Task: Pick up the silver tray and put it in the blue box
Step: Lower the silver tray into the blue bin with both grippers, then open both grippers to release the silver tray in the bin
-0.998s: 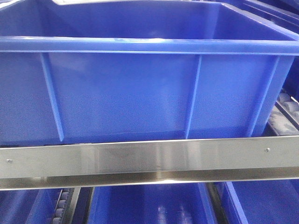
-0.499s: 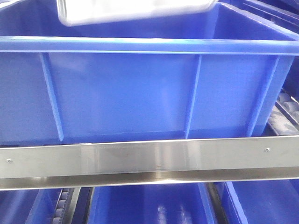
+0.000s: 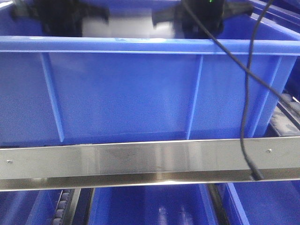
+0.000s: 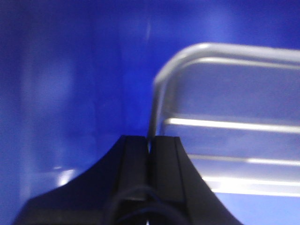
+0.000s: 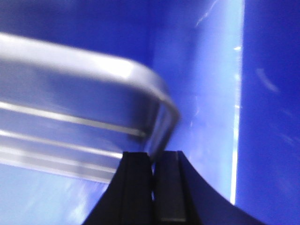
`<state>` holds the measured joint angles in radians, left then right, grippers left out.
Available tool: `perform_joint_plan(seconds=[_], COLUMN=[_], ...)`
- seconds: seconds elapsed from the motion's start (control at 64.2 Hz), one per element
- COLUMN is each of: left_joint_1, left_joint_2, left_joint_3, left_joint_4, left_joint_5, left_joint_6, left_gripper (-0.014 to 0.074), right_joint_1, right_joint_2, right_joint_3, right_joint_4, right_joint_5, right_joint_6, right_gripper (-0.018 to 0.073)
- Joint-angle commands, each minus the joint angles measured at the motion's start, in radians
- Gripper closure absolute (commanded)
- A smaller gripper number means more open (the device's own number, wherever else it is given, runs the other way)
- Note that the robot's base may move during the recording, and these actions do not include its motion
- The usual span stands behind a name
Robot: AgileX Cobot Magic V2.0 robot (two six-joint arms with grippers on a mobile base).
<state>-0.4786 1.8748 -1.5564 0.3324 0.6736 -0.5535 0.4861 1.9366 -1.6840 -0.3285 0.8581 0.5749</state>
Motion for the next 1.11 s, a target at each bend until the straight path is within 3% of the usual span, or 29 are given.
perform_joint_plan(seconds=[0.0,0.125,0.203,0.374,0.499,0.748,0.92,1.091], left_joint_1=[0.005,0.005,0.009,0.013,0.013,0.005,0.004,0.004], left_joint_2=[-0.029,-0.009,-0.008,-0.008,-0.008,-0.043,-0.141,-0.274], left_joint_3=[-0.035,-0.036,-0.038,-0.070,-0.120,-0.221,-0.221,-0.176], left_joint_4=[0.023,0.022,0.020,0.016,0.016,-0.024,-0.073,-0.124], left_joint_5=[-0.062,-0.056,-0.056,-0.044,0.010,0.168,0.226,0.263], left_joint_6=[-0.003,-0.003,-0.003,-0.003,-0.001,0.121,0.192,0.300], left_gripper=[0.0700,0.0689,0.0637,0.0327,0.0150,0.0125,0.0150,0.0290], right_joint_1=[-0.012,-0.019,-0.020,-0.020,-0.020,-0.018,-0.005,0.007], right_joint_2=[-0.042,-0.039,-0.039,-0.040,-0.047,-0.123,-0.204,-0.299], right_joint_3=[-0.037,-0.038,-0.051,-0.095,-0.128,-0.155,-0.153,-0.091], right_joint_4=[-0.039,-0.039,-0.039,-0.039,-0.039,-0.041,-0.041,-0.042], right_joint_5=[-0.060,-0.067,-0.059,-0.034,0.001,0.080,0.159,0.163], right_joint_6=[-0.006,-0.006,-0.006,-0.006,-0.006,-0.028,-0.108,-0.135], right_gripper=[0.0503,0.0487,0.0419,0.0080,-0.0020,0.0069,0.0251,0.0516])
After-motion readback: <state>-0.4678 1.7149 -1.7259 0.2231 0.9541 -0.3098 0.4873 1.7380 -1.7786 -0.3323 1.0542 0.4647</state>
